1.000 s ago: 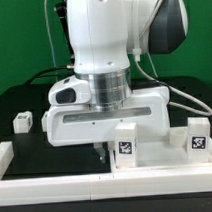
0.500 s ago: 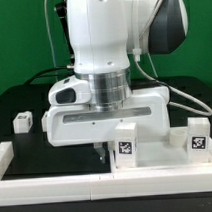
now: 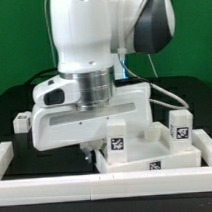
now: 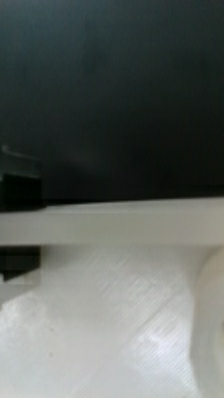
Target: Assemble square table
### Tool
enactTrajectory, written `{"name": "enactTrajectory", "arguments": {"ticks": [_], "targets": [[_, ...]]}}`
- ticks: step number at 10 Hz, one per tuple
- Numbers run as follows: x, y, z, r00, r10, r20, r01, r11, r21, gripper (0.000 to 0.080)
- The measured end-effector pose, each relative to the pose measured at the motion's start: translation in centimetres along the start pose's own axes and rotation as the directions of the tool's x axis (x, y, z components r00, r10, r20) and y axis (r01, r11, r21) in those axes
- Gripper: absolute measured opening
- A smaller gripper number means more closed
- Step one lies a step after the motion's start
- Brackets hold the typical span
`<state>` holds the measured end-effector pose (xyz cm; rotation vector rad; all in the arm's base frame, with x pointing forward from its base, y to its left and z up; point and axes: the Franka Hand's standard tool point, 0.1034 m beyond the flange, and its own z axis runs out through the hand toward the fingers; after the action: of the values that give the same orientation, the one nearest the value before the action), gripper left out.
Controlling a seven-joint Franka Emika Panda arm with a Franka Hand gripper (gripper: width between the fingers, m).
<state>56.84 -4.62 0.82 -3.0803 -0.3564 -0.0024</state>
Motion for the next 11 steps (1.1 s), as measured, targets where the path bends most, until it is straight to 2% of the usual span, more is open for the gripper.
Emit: {"name": "enactTrajectory", "arguments": {"ticks": [2, 5, 7, 8, 10, 11], "targets": [[-0.1, 1.2, 0.1, 0.962, -0.272, 0.009, 0.272, 0.962, -0.010, 0.0055], [-0.2, 1.7, 0.1, 0.887, -0.462, 0.029, 0.462, 0.887, -0.021, 0.0055], [1.3, 0.6, -0.5, 0.702, -0.710, 0.049, 0.712, 0.701, -0.042, 0.0055], [1.3, 0.8, -0.6, 0.665, -0.745, 0.048, 0.747, 0.663, -0.055, 0.0055], [1.1, 1.4, -0.5, 0.564, -0.823, 0.075, 0.826, 0.561, -0.051, 0.0055], [1.1, 1.4, -0.5, 0.548, -0.832, 0.081, 0.836, 0.546, -0.050, 0.0055]]}}
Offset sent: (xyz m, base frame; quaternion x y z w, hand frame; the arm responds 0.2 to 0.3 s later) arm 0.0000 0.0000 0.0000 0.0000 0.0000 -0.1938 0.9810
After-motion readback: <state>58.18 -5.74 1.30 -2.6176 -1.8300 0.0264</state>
